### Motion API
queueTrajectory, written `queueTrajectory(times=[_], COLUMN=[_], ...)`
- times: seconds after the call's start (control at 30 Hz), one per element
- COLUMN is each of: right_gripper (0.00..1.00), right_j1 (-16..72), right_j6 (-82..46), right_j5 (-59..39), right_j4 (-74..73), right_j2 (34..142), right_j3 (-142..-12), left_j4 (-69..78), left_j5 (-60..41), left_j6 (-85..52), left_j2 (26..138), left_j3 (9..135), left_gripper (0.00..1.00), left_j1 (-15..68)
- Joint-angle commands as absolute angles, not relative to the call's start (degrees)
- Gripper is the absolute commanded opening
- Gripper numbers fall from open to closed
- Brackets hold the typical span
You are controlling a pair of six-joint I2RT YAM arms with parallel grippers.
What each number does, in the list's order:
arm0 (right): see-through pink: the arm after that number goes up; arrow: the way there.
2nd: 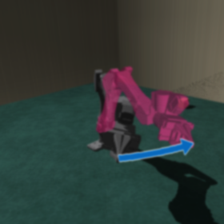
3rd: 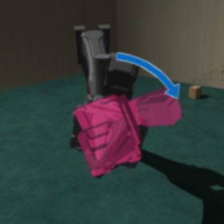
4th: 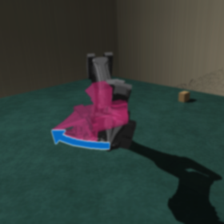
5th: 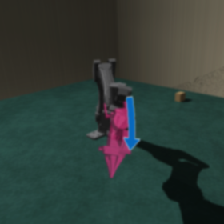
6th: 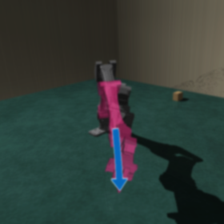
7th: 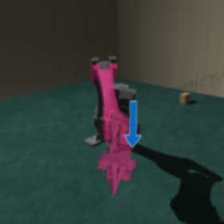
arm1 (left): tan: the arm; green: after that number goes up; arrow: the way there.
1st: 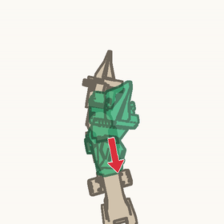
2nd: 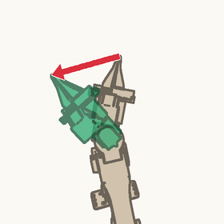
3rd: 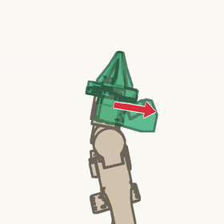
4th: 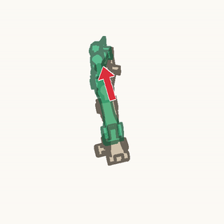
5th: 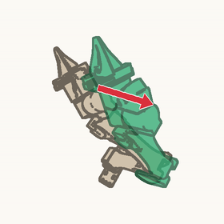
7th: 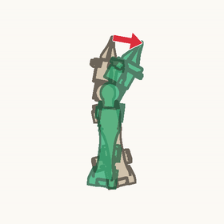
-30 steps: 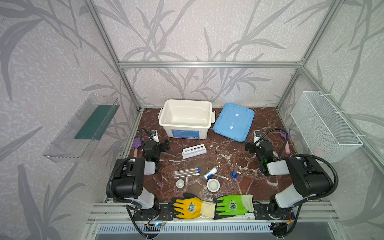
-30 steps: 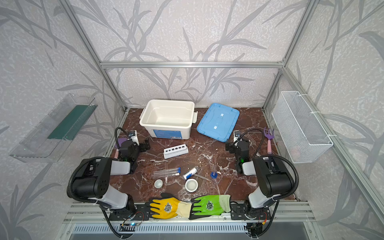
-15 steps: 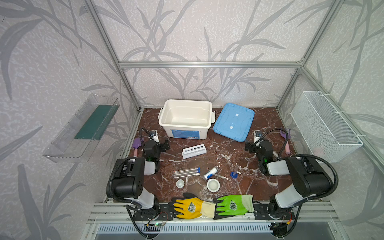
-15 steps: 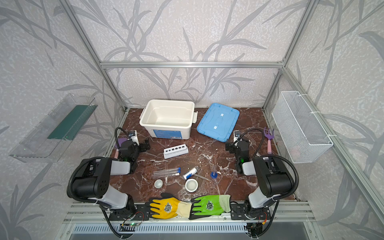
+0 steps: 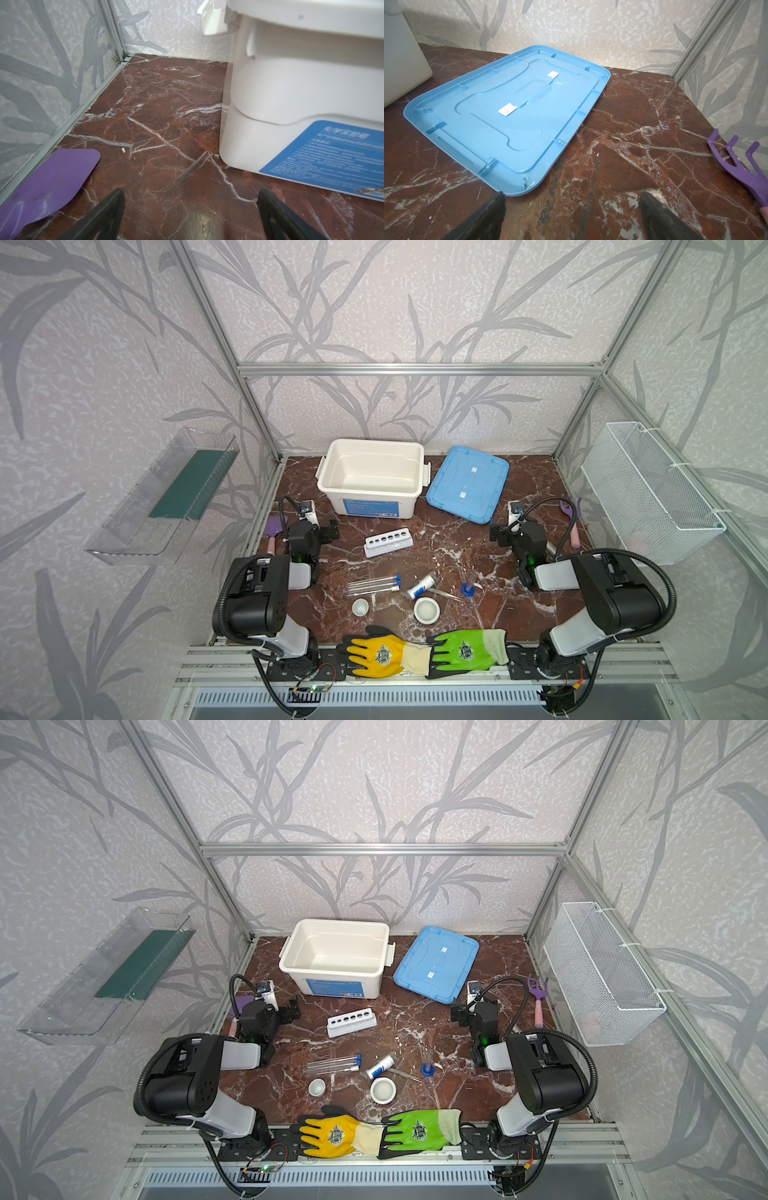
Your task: Organize the chemistry lab equipment
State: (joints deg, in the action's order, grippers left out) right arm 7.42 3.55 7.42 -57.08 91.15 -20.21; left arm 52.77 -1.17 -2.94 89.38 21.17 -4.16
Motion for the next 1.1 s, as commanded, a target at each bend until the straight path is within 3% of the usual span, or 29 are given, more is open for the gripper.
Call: queueTrajectory(times=[0.0, 0.2, 0.53, 0.77, 0.93, 1.07], right_gripper=[1.0, 0.91, 0.87, 0.87, 0.87, 0.87], right_j1=[7.03, 6.5, 9.65, 13.97, 17.23, 19.85], right_j6=[3.78, 3.37, 2.53, 0.7, -2.94, -4.61], right_j5=[7.18, 7.06, 8.35, 6.93, 2.97, -0.97], right_j4=[-57.04, -55.74, -34.58, -22.88, -14.6, -12.02], right_j2=[91.11, 90.13, 70.91, 60.64, 57.42, 55.75], right_j3=[-21.09, -21.41, -25.22, -27.86, -31.35, -32.27], left_j4=[53.98, 53.43, 37.49, 19.68, 0.79, -12.85], left_j5=[-1.29, -1.05, 6.0, -4.04, -10.4, -19.82], left_j6=[-2.1, -2.35, -4.27, -4.21, 0.05, 4.91], left_j2=[89.77, 88.65, 67.26, 55.78, 55.8, 57.33], left_j3=[21.61, 21.43, 23.6, 37.21, 50.38, 57.63], left_gripper=[0.98, 0.96, 0.89, 0.85, 0.84, 0.77], left_j1=[-4.2, -4.52, -3.2, -0.74, 0.62, 0.7])
